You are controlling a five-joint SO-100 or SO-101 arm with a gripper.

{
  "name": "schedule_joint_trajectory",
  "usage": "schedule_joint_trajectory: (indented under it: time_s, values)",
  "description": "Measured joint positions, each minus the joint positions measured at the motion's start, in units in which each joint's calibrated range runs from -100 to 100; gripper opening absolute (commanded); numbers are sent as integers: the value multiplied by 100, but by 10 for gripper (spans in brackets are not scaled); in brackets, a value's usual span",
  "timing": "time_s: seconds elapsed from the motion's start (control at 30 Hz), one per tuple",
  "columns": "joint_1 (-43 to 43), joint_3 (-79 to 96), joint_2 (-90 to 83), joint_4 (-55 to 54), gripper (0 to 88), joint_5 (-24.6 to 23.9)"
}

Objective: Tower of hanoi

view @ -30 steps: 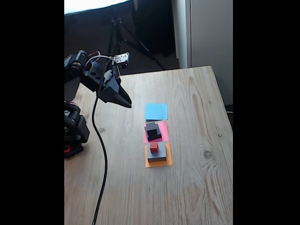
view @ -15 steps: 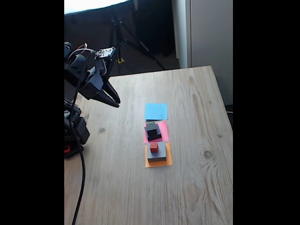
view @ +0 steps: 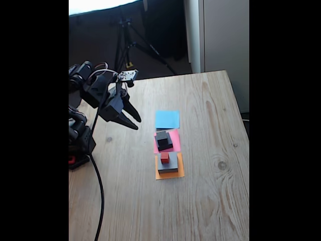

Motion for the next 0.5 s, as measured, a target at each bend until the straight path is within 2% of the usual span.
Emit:
schedule_joint_trajectory:
  time_s: [0.1, 0.5]
  values:
    - [0, 826, -68, -929, 257, 0]
    - [-31, 2964, -103, -4115, 284, 0]
